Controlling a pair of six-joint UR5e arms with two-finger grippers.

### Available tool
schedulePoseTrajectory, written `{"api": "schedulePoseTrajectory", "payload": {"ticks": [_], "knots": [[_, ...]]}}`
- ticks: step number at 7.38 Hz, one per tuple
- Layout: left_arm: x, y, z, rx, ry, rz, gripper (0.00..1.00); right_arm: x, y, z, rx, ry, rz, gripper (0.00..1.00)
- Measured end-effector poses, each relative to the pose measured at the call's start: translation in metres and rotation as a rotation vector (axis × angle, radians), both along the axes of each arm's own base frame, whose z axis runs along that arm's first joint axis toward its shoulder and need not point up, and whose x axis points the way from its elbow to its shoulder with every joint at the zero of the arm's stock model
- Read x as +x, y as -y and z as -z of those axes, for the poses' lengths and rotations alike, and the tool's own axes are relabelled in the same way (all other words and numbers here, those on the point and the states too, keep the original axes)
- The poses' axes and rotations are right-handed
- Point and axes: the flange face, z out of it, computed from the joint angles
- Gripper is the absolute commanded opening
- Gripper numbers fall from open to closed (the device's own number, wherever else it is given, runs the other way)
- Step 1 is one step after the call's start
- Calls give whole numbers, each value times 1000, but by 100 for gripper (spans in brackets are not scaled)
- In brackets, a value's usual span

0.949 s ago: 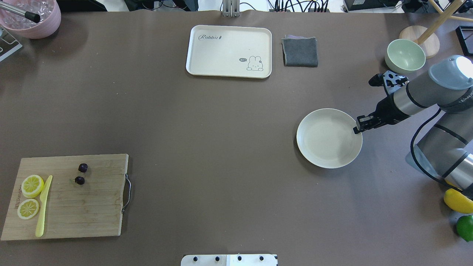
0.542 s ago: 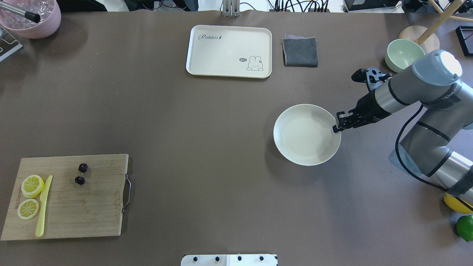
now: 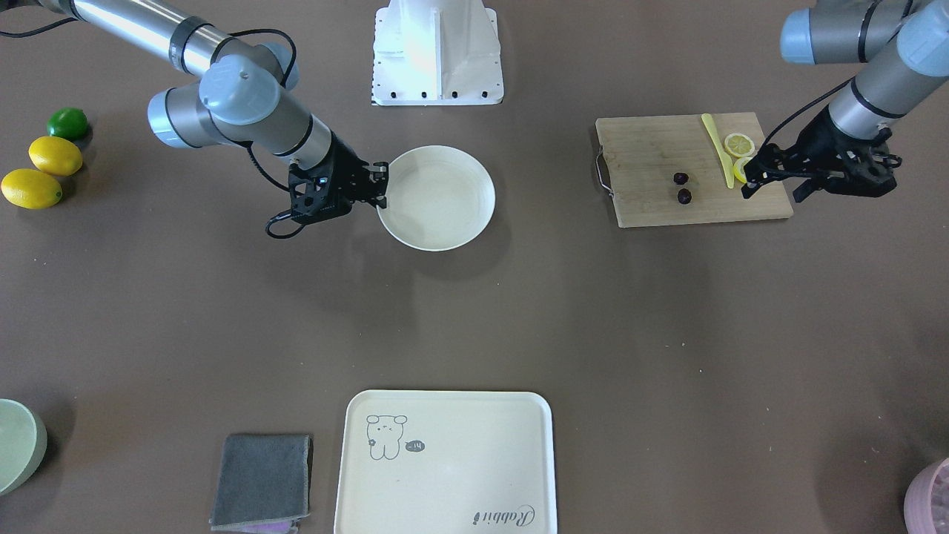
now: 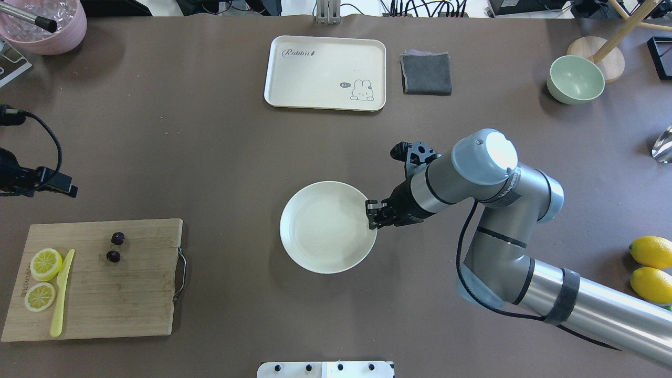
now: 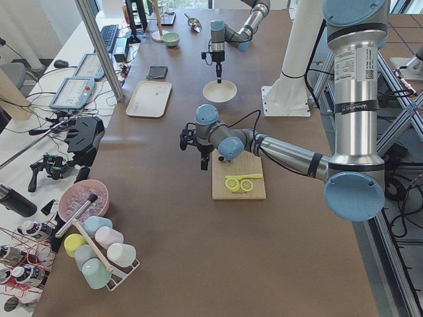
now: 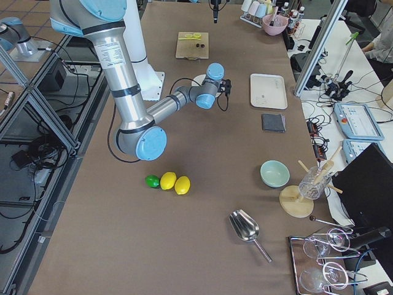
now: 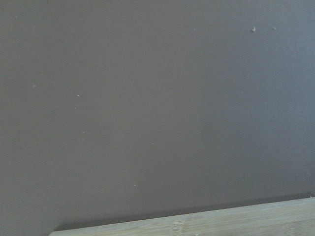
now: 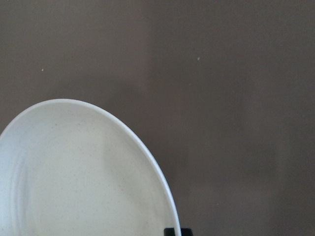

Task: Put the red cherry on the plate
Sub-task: 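Drag the white plate to center with right gripper while left arm nears board, then grasp the two dark cherries with left gripper while right gripper holds plate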

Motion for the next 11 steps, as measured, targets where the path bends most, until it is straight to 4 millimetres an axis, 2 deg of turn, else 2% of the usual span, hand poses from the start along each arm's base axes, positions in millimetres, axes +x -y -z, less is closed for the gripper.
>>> {"api": "schedulePoseTrajectory", "payload": {"ticks": [2,3,4,5,6,8,9,10,11], "knots": [[49,-22,4,-7,27,-27,95,-24,-20,3,2,-10,-4,0],[69,-35,7,-18,30,-43,95,-30,-24,1,4,-17,-6,22],[87,-49,10,-21,35,-58,95,-33,-26,-1,1,-22,-10,99],[101,-60,11,-16,43,-75,91,-35,-26,-1,-8,-26,-30,100],[110,-69,11,-11,49,-91,80,-35,-26,0,-15,-25,-58,100],[120,-79,9,-2,60,-111,43,-33,-25,4,-17,-19,-82,100],[120,-80,9,2,62,-114,18,-32,-25,5,-16,-16,-87,100],[120,-80,8,3,65,-113,0,-31,-25,6,-15,-13,-89,100],[119,-80,8,4,67,-112,0,-30,-25,7,-14,-10,-90,100]]}}
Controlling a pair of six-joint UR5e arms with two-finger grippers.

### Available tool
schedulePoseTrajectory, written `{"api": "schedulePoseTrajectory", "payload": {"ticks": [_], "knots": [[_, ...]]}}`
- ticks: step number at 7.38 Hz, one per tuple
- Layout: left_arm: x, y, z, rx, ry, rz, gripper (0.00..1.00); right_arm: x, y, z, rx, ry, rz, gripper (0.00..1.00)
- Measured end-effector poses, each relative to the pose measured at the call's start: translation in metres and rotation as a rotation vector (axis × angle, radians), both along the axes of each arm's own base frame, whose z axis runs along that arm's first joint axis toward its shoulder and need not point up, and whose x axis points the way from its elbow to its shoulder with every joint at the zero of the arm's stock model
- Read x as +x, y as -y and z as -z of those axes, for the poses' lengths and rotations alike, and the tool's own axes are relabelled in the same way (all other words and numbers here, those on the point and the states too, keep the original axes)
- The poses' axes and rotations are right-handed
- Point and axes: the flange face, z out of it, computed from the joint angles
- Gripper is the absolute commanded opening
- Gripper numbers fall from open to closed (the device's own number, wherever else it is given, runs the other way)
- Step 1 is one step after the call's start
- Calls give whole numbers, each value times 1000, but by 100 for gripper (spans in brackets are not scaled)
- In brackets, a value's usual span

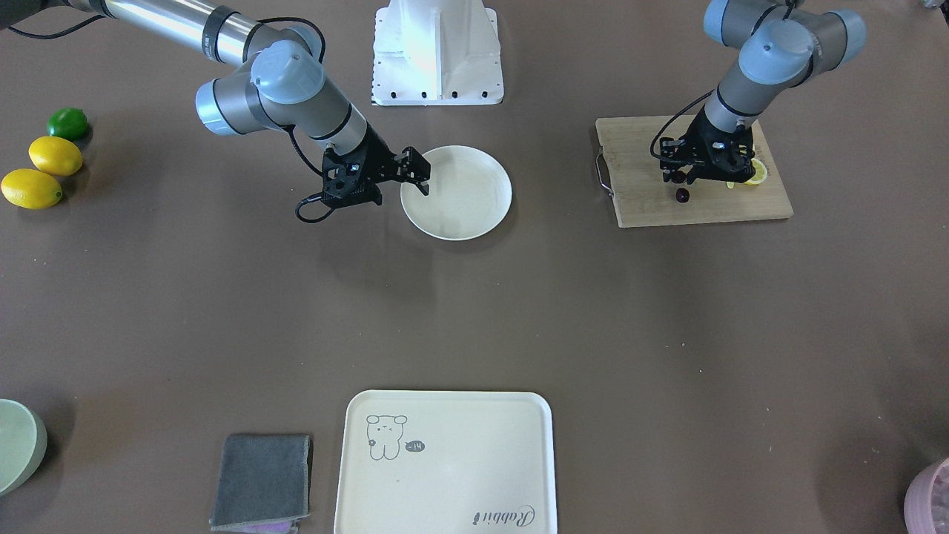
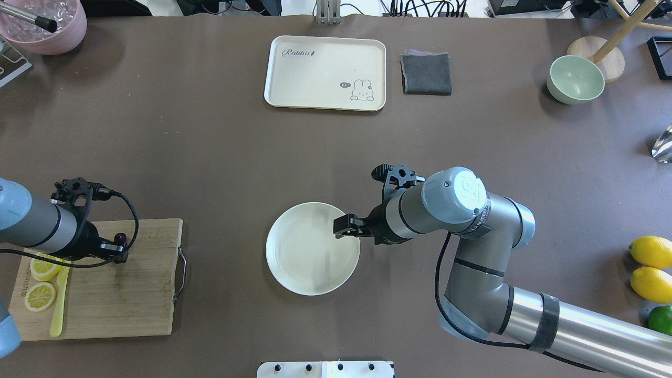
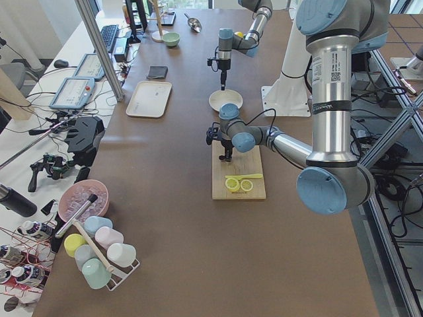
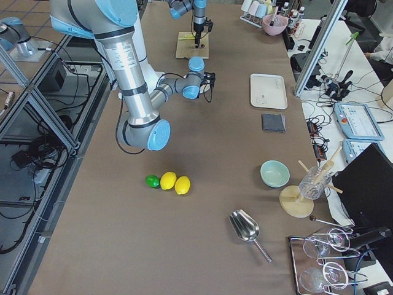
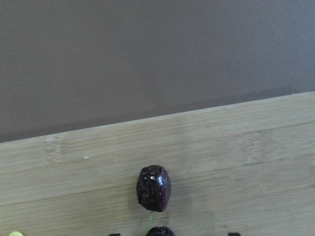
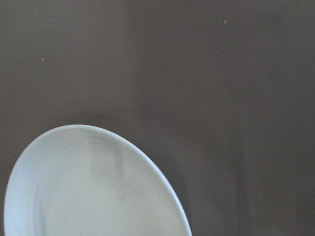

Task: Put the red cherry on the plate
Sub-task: 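Grasp the two dark cherries with left gripper while right gripper holds plate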

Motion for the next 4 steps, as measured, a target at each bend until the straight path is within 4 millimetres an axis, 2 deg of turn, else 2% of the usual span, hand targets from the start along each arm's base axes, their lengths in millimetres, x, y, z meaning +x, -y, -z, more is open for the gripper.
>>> {"api": "schedulePoseTrajectory", "payload": {"ticks": [2,4], "knots": [[-3,1,8,10,-9,7,0,9,2,5,2,10,-2,100],[-7,3,40,34,-60,17,0,17,7,8,3,15,-11,100]]}}
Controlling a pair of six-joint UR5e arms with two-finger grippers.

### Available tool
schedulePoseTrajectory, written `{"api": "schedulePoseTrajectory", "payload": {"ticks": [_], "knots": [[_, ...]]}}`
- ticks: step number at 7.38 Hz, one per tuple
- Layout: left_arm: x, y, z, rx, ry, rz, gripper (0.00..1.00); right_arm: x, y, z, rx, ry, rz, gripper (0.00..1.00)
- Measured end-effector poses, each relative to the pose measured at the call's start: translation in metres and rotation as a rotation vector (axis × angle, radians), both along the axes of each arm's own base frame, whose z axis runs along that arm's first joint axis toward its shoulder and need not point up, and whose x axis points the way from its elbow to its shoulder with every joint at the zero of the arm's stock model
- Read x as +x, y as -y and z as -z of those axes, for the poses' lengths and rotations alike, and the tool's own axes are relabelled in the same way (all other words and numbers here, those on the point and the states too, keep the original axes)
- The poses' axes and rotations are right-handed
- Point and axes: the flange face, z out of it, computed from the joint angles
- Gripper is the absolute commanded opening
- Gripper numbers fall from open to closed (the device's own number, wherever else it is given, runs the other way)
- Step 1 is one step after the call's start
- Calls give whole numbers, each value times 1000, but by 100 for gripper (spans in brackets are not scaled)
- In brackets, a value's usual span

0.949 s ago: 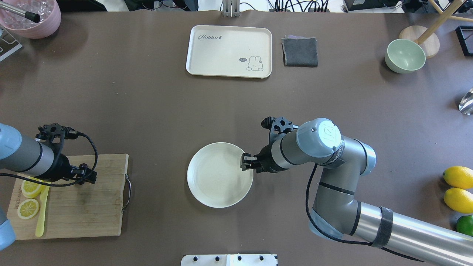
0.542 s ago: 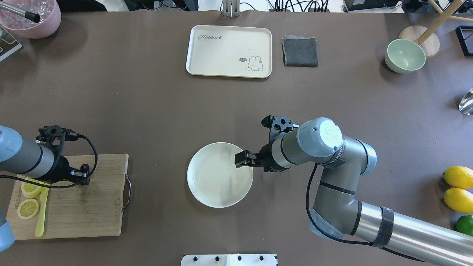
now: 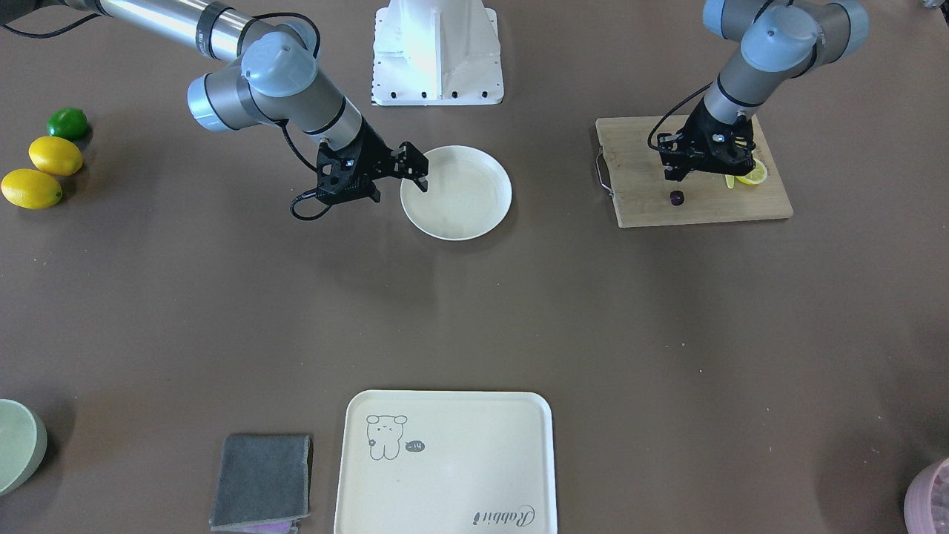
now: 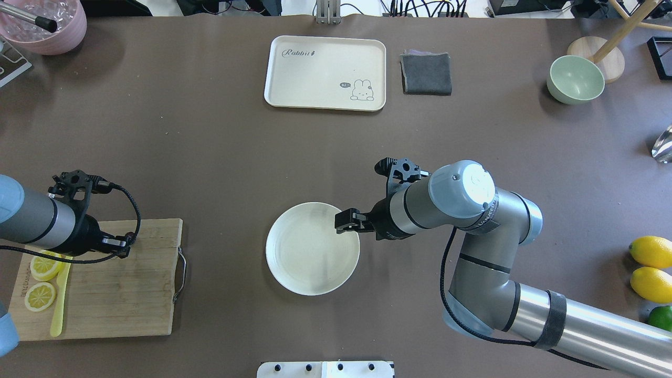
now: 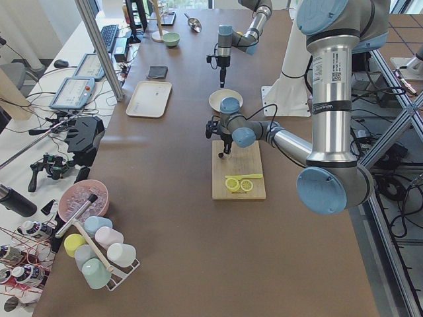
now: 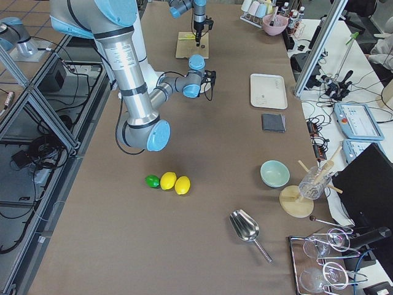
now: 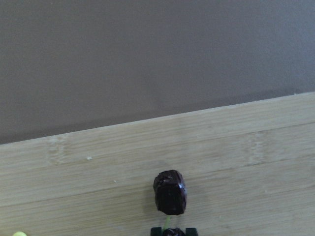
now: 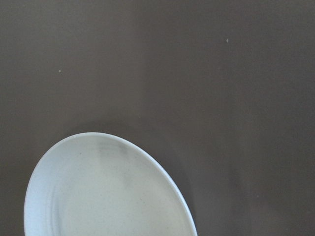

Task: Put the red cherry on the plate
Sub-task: 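Grasp the two dark cherries with left gripper while right gripper holds plate, then carry cherries over the plate with left gripper while right arm lifts away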

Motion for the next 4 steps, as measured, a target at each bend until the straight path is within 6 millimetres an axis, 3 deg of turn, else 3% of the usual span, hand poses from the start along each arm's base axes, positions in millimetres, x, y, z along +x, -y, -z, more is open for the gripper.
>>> {"api": "schedulePoseTrajectory", "payload": {"ticks": [2,4], "knots": [[24,11,51,-1,-74,25,0,32,28,-16,-19,-14,-23,100],[94,29,142,-68,-150,61,0,74,61,-36,-27,-25,-31,100]]}}
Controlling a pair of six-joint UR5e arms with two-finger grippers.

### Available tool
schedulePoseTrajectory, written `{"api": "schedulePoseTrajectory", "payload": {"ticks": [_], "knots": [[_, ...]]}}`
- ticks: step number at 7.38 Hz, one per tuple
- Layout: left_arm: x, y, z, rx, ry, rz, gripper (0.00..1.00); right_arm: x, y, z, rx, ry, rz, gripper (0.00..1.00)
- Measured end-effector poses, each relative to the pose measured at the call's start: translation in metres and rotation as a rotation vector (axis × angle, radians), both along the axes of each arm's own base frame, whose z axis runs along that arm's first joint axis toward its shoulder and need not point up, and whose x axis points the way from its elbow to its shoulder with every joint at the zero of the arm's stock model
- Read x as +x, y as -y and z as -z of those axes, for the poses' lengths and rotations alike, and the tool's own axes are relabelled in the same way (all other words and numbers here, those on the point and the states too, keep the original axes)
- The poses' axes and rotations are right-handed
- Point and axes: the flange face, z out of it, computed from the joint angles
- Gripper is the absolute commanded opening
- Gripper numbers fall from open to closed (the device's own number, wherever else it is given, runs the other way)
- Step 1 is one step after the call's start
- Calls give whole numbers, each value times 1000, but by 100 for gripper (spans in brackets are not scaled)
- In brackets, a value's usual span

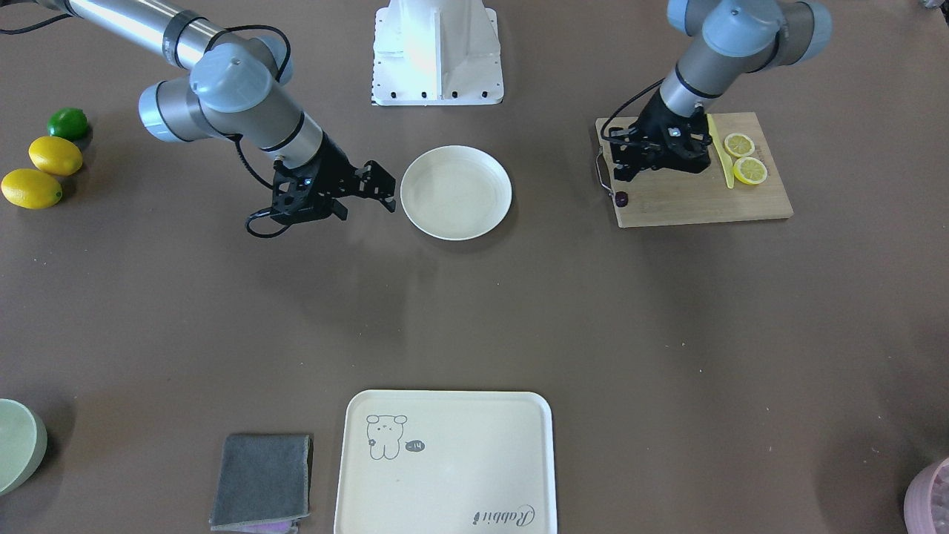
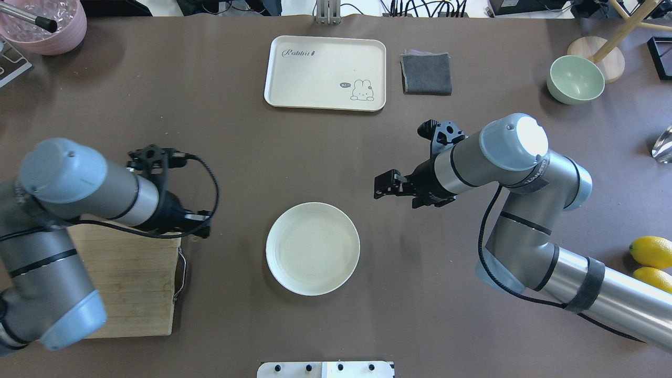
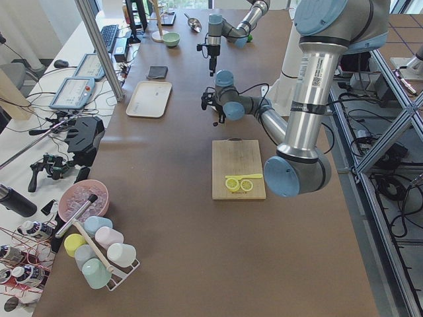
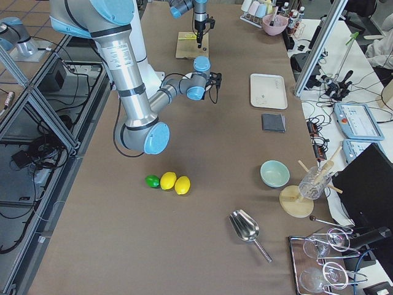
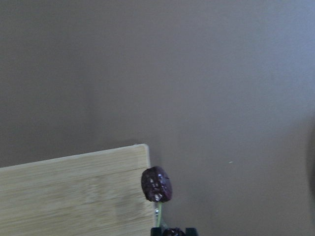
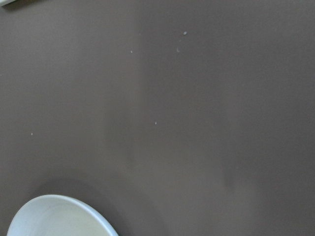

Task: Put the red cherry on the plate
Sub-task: 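Carry cherries over the plate with left gripper while right arm lifts away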

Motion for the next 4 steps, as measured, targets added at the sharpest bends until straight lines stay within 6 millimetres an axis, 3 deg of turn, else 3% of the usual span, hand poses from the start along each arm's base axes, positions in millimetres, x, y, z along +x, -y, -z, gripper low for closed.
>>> {"api": "schedulePoseTrajectory", "payload": {"ticks": [1,2,3,4], "knots": [[34,0,45,-41,-15,3,0,9,7,-6,12,-7,2,100],[62,-3,74,-63,-16,10,0,16,13,-10,23,-11,0,100],[88,-10,92,-62,-12,18,7,22,18,-11,28,-13,-6,100],[113,-13,109,-60,-10,28,97,28,22,-14,29,-16,-13,100]]}}
